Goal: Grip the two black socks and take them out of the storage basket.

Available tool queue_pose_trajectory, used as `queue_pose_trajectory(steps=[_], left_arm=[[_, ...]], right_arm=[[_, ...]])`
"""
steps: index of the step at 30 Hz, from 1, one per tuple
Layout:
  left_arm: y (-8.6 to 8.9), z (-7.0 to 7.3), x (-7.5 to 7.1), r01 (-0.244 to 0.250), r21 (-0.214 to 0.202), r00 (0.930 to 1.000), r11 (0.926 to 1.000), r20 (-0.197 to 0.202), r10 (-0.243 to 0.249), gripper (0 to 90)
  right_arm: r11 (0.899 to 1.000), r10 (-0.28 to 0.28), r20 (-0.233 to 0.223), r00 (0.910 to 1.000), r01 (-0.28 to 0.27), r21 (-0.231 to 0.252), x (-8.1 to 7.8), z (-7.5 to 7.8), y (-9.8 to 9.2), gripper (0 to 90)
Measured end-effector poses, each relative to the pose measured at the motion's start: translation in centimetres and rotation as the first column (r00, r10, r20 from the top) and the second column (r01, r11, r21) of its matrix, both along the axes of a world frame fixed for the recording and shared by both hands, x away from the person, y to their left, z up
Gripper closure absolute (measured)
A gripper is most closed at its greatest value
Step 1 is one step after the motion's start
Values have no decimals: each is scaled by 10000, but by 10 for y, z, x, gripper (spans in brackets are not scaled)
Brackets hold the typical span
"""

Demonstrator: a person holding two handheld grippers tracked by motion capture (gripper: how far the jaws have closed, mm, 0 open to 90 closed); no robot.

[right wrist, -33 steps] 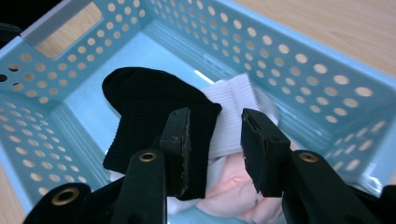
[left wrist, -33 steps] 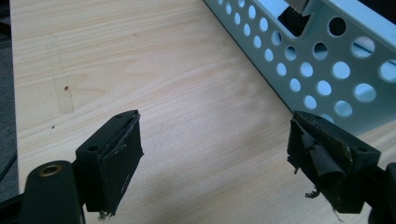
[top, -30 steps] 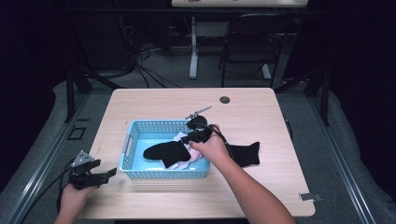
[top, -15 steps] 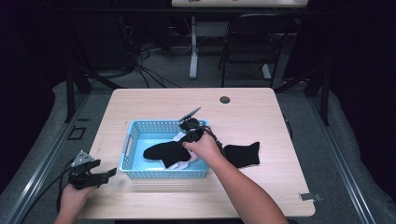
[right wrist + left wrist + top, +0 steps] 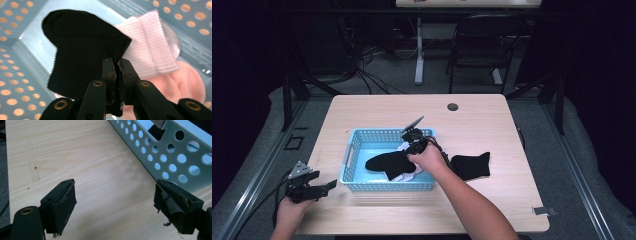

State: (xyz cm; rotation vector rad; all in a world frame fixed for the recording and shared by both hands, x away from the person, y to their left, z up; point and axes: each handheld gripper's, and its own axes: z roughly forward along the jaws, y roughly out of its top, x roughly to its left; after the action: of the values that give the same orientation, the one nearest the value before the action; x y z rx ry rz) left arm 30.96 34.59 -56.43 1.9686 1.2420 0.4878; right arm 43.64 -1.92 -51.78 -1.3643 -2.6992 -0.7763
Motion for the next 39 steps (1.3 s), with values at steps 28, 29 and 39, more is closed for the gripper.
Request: queue_pose_trajectory(steps=[28, 29, 39], left_arm=[[0, -1, 0, 20, 27, 10000, 10000, -37, -20, 179], [0, -1, 0, 11, 31, 10000, 10000, -34, -11, 179], [-1, -1, 0, 3, 35, 10000, 10000, -45, -3, 179]], right_arm=[[9798, 1652, 3381, 9265, -1933, 510, -54, 102, 17, 860], [9782, 1744, 3369, 9253, -2019, 479, -54, 107, 16, 860], [9748, 1782, 3478, 9205, -2133, 652, -60, 141, 3, 860]])
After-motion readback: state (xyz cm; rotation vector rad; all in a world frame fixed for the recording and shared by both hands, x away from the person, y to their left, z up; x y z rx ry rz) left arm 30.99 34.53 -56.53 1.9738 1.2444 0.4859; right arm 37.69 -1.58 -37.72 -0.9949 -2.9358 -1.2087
